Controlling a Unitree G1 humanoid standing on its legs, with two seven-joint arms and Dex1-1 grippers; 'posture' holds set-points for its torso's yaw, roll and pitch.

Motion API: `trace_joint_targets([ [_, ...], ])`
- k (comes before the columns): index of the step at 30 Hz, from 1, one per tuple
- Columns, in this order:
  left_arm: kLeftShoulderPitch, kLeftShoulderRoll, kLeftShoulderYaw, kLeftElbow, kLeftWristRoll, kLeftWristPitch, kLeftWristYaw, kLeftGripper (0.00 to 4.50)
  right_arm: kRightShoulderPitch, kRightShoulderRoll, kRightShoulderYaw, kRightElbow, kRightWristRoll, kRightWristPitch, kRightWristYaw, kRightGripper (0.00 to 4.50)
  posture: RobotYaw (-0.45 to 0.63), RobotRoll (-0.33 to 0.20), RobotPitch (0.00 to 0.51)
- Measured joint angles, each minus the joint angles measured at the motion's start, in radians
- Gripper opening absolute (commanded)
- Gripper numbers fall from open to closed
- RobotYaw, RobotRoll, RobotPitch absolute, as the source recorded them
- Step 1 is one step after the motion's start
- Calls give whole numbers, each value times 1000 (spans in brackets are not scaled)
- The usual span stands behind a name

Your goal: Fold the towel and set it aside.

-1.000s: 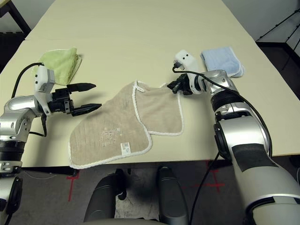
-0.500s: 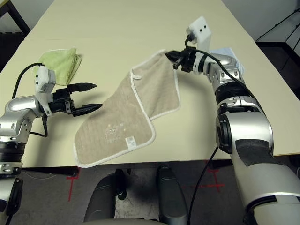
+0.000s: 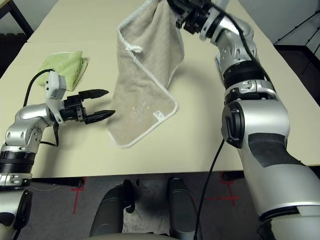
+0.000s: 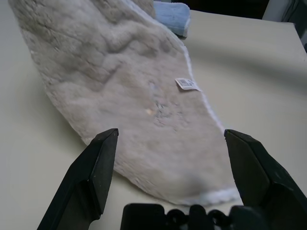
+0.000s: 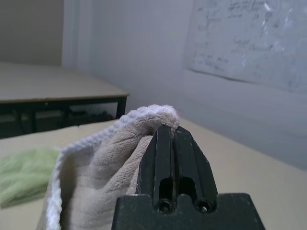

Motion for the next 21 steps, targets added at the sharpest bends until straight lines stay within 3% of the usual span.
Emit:
trace_joint_targets([
  [6,-1,-12,-5,0,0,0,3,4500,-109,-4,-72,10,64,33,-19,28,-127,0,153],
  [15,-2,-15,-5,0,0,0,3,4500,-263,-82,-123,27,107,34,-34,28,-127,0,154],
  [21,-4,-28,-5,0,0,0,3,4500,-279,-74,-146,28,125,33,-49,28,-127,0,158],
])
